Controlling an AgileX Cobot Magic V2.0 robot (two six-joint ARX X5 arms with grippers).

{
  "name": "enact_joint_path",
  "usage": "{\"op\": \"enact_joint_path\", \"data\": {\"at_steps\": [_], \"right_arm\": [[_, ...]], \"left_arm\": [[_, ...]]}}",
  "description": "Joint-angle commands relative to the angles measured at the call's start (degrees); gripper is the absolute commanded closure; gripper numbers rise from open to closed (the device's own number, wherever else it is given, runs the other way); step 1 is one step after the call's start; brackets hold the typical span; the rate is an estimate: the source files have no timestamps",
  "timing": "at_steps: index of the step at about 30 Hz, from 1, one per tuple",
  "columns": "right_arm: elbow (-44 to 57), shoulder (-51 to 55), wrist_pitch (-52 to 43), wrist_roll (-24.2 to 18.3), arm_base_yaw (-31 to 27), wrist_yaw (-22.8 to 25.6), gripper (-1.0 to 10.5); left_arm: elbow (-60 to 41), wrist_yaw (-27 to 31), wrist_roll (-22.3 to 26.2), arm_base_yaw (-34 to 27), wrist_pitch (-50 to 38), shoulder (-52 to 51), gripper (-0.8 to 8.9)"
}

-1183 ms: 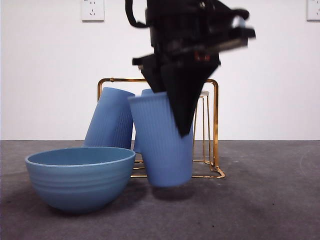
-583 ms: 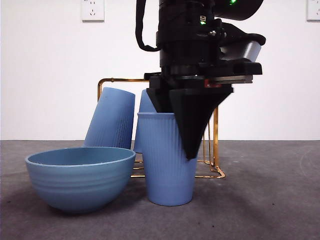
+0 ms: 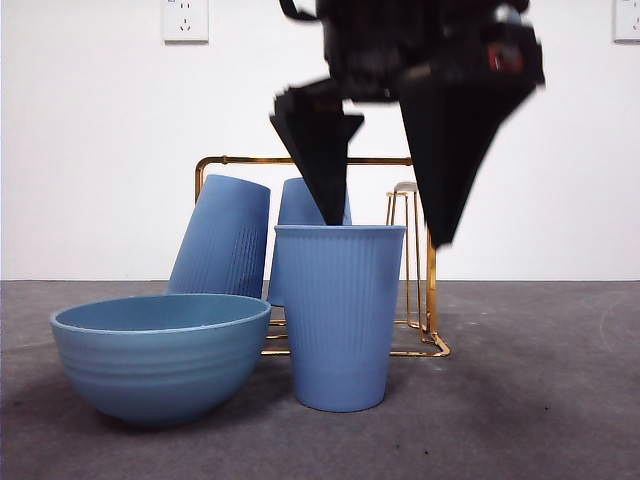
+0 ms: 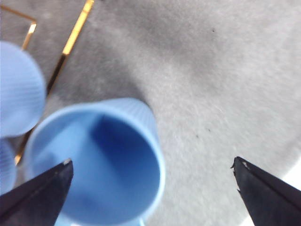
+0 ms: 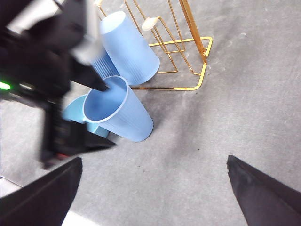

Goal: Right arm lift cup from the cupboard, then place it on the right of the bowl

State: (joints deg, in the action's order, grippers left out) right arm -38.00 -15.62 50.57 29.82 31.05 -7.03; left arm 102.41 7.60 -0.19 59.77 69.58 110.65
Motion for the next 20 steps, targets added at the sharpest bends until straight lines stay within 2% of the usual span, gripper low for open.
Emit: {"op": "enact_joint_path", "data": {"at_steps": [1, 5, 9, 13, 20], "right_arm": [[-0.8, 0.0, -0.3, -1.6, 0.2, 0.2, 4.7], [-0.8, 0.0, -0.3, -3.7, 0.2, 0.2, 4.7], [-0.8, 0.0, -0.4, -6.7, 0.3, -1.9, 4.7], [-0.8, 0.0, -0.4, -9.6, 0.3, -5.6, 4.7], [-0.8, 0.0, -1.3, -10.0, 0.3, -5.6, 4.7]], "left_arm": [[2.1, -0.3, -1.0, 0.7, 1.2, -3.8, 2.20], [1.9, -0.3, -1.1, 0.4, 4.4, -11.6, 2.20], [-2.7, -0.3, -1.5, -2.9, 4.4, -22.1, 2.21], [-13.9, -0.3, -2.0, -7.5, 0.1, -36.9, 2.21], [-31.6, -0.3, -4.4, -10.9, -7.6, -59.4, 2.21]]}}
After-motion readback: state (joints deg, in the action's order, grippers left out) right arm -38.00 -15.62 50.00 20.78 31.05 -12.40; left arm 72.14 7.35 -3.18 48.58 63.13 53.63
